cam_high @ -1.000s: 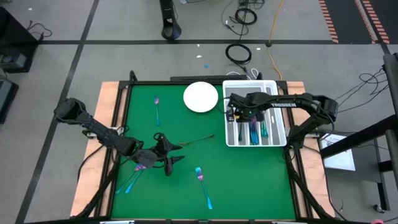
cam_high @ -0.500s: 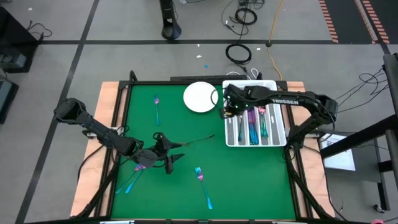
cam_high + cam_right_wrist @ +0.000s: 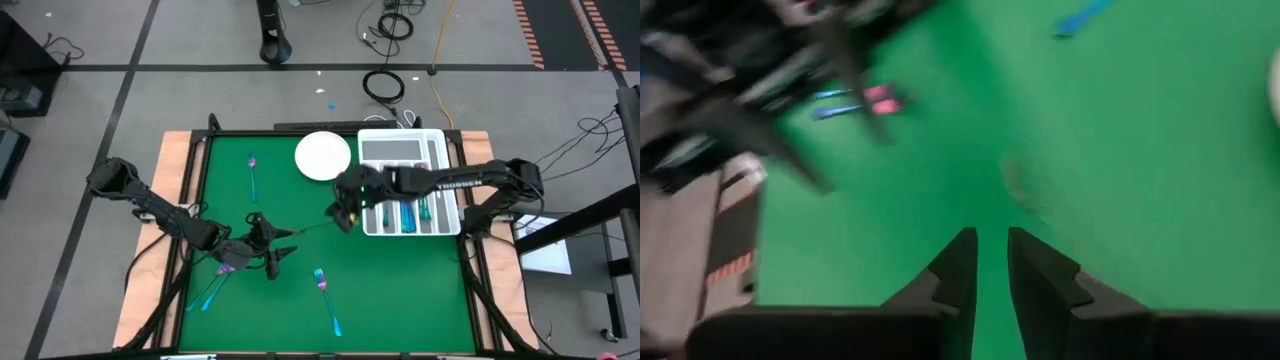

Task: Sort silverware
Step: Put the iridescent fork into the white silverware tray

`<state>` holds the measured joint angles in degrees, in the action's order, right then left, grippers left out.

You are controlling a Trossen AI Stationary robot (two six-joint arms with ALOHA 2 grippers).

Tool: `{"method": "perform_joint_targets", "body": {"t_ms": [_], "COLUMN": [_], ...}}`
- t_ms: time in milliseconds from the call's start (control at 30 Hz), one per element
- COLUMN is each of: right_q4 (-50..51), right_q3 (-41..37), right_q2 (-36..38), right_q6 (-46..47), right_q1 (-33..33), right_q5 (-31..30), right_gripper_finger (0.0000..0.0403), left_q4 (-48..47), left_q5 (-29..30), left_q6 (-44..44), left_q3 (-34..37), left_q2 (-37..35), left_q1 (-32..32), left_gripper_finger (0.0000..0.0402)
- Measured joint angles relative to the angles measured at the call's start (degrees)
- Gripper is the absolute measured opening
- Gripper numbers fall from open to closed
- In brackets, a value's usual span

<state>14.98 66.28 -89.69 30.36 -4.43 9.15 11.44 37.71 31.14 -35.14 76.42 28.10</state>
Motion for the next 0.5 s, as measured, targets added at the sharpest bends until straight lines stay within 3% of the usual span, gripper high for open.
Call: {"method": "perform_joint_targets", "body": {"t_ms": [500], "right_q4": [-12.94], "right_q3": [-0.04], "right_q2": [-2.17], "right_q6": [-7.49], "right_q1": [19.98], "right_q5": [-0.20], "right_gripper_finger": [0.0050], "left_q4": [0.04], "left_q5": [-0.09], "left_q6": [0.07], "left_q3": [0.00], "left_q2": [0.00], "left_q1": [0.00], "left_gripper_finger": [0.0215]}}
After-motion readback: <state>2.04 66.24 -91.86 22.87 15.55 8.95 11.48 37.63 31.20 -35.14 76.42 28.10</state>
